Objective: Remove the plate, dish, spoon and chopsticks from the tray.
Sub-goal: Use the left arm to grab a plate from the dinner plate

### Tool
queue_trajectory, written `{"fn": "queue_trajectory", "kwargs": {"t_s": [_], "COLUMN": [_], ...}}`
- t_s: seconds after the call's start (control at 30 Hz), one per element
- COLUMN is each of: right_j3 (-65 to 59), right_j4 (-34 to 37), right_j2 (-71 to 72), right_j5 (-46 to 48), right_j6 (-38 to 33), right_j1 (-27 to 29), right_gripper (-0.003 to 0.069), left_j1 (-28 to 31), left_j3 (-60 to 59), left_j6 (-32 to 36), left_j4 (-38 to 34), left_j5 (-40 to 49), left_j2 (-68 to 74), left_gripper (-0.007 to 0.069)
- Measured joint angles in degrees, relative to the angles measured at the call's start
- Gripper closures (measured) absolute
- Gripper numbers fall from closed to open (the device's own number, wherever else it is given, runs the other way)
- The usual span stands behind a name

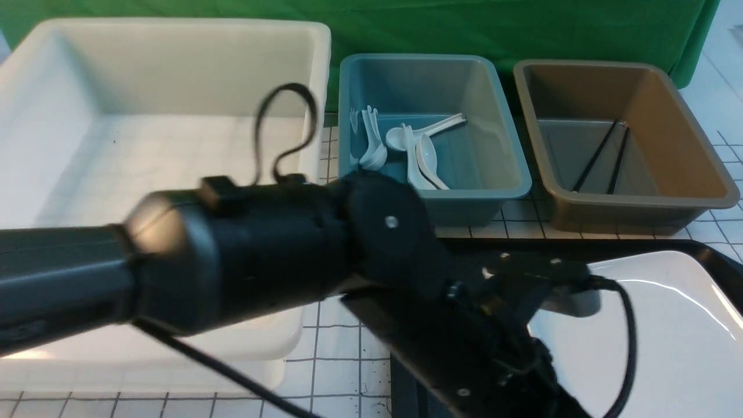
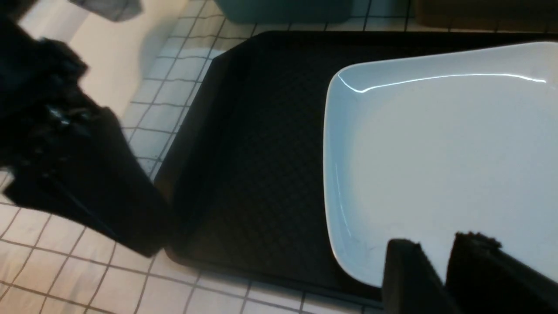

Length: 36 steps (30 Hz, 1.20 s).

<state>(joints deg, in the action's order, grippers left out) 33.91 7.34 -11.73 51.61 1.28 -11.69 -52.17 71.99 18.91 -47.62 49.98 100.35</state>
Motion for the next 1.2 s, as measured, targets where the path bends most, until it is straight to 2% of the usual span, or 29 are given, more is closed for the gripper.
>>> {"fn": "queue_trajectory", "kwargs": {"t_s": [0.17, 0.3, 0.4, 0.53, 0.7, 0.83, 1.0, 1.2], "right_j3": [0.0, 0.0, 0.0, 0.0, 0.0, 0.0, 0.0, 0.0], "right_j4": [0.0, 0.0, 0.0, 0.0, 0.0, 0.0, 0.0, 0.0], "right_j2": [0.0, 0.0, 0.0, 0.0, 0.0, 0.0, 0.0, 0.0], "right_j5": [4.2, 6.3, 6.9, 6.9, 6.9, 7.0, 7.1, 7.9], "right_j6": [-0.4, -0.4, -0.4, -0.5, -0.5, -0.5, -0.5, -0.4], "right_j1": [0.0, 0.0, 0.0, 0.0, 0.0, 0.0, 0.0, 0.0], "right_gripper": [0.0458, 0.0458, 0.0458, 0.0458, 0.0458, 0.0458, 0.0458, 0.0458], "left_j1": [-0.1, -0.1, -0.1, -0.1, -0.1, -0.1, -0.1, -0.1], "left_j3": [6.8, 7.6, 7.6, 7.6, 7.7, 7.7, 7.7, 7.8], "left_j6": [-4.8, -13.6, -22.4, -31.4, -32.7, -32.8, -32.8, -32.8], "left_j4": [4.5, 12.6, 19.7, 25.9, 27.9, 28.1, 27.1, 22.4], "left_j5": [-5.4, -11.7, -16.1, -22.0, -27.7, -30.1, -31.4, -34.4], "left_j2": [6.3, 9.7, 11.6, 13.5, 14.9, 16.9, 19.1, 20.8], "left_gripper": [0.0604, 0.0547, 0.048, 0.0343, 0.0211, 0.0165, 0.0158, 0.0158]}}
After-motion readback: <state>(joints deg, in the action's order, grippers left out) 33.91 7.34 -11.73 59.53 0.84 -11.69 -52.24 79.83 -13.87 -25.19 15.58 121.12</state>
